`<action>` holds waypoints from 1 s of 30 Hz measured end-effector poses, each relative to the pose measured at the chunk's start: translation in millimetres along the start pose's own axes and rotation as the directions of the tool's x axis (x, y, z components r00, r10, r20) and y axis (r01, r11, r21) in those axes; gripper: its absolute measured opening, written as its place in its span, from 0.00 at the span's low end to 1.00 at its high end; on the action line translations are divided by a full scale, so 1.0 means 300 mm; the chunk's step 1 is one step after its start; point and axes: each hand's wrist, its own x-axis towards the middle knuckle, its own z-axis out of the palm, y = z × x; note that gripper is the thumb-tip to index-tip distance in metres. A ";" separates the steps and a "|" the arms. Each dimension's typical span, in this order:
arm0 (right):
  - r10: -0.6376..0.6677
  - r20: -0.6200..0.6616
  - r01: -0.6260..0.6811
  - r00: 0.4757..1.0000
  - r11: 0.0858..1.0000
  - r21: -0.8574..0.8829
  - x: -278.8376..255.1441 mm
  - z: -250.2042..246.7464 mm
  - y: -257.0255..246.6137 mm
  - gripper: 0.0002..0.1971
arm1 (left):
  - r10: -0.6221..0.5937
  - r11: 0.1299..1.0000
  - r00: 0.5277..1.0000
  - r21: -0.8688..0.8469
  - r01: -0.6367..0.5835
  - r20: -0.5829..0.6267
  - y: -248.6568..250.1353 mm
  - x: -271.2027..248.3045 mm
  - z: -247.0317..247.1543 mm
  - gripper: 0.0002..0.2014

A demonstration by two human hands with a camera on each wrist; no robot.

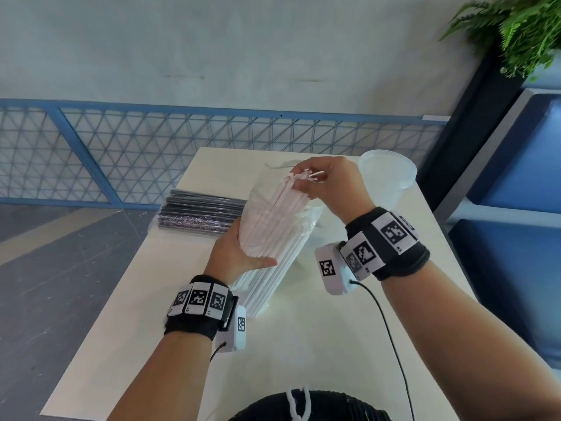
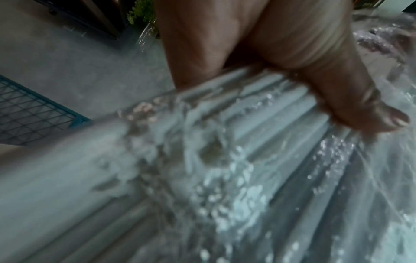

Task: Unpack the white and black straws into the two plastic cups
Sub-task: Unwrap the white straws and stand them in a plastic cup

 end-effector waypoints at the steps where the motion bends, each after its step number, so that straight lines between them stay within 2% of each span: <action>1: -0.004 -0.019 0.004 1.000 1.000 0.021 -0.002 0.001 0.002 0.09 | 0.006 1.000 1.000 -0.005 -0.006 -0.009 0.000 0.000 0.001 0.44; 4: 0.035 -0.062 -0.030 0.997 0.996 0.089 -0.029 0.031 0.023 0.20 | 0.013 0.999 0.999 -0.033 -0.014 -0.051 0.001 -0.008 0.002 0.43; 6: 0.126 0.016 -0.127 0.992 0.982 0.140 -0.061 0.069 0.038 0.29 | 0.028 0.999 0.998 -0.029 -0.030 -0.059 0.007 -0.014 0.004 0.43; 9: 0.231 0.118 -0.254 0.966 0.935 0.246 -0.096 0.128 0.047 0.34 | 0.035 0.999 0.999 0.015 -0.034 -0.030 0.023 -0.020 0.011 0.45; 12: 0.302 0.077 -0.310 0.950 0.888 0.339 -0.091 0.170 0.039 0.44 | 0.030 0.999 0.999 0.028 -0.030 -0.023 0.031 -0.022 0.021 0.48; 13: 0.331 0.056 -0.328 0.942 0.871 0.367 -0.088 0.179 0.033 0.42 | 0.033 0.999 0.999 0.036 -0.032 -0.023 0.033 -0.023 0.024 0.49; 16: 0.402 -0.021 -0.349 0.915 0.820 0.453 -0.075 0.196 0.028 0.24 | 0.037 0.999 0.999 0.041 -0.036 -0.030 0.036 -0.021 0.027 0.50; 17: 0.412 -0.046 -0.345 0.910 0.812 0.470 -0.071 0.196 0.023 0.21 | 0.038 0.998 0.999 0.041 -0.037 -0.038 0.035 -0.021 0.027 0.51; 18: 0.421 -0.070 -0.334 0.905 0.802 0.495 -0.065 0.195 0.018 0.21 | 0.043 0.998 0.998 0.039 -0.041 -0.046 0.033 -0.021 0.026 0.51; 21: 0.434 -0.105 -0.304 0.895 0.765 0.568 -0.036 0.177 0.006 0.36 | 0.059 0.998 0.996 0.028 -0.058 -0.066 0.014 -0.020 0.024 0.51; 23: 0.413 -0.121 -0.261 0.903 0.748 0.610 -0.018 0.151 0.001 0.40 | 0.057 0.998 0.996 0.014 -0.057 -0.072 0.002 -0.017 0.021 0.50; 25: 0.396 -0.116 -0.234 0.911 0.728 0.645 -0.009 0.107 -0.016 0.36 | 0.053 0.999 0.996 -0.008 -0.054 -0.068 -0.008 -0.012 0.019 0.49; 28: 0.373 -0.055 -0.237 0.926 0.690 0.684 0.002 0.069 0.003 0.20 | 0.057 0.998 0.996 -0.038 -0.060 -0.065 -0.014 -0.009 0.020 0.49; 30: 0.340 0.035 -0.287 0.940 0.731 0.619 -0.010 0.077 0.017 0.21 | 0.059 0.997 0.995 -0.044 -0.063 -0.083 -0.009 -0.008 0.024 0.47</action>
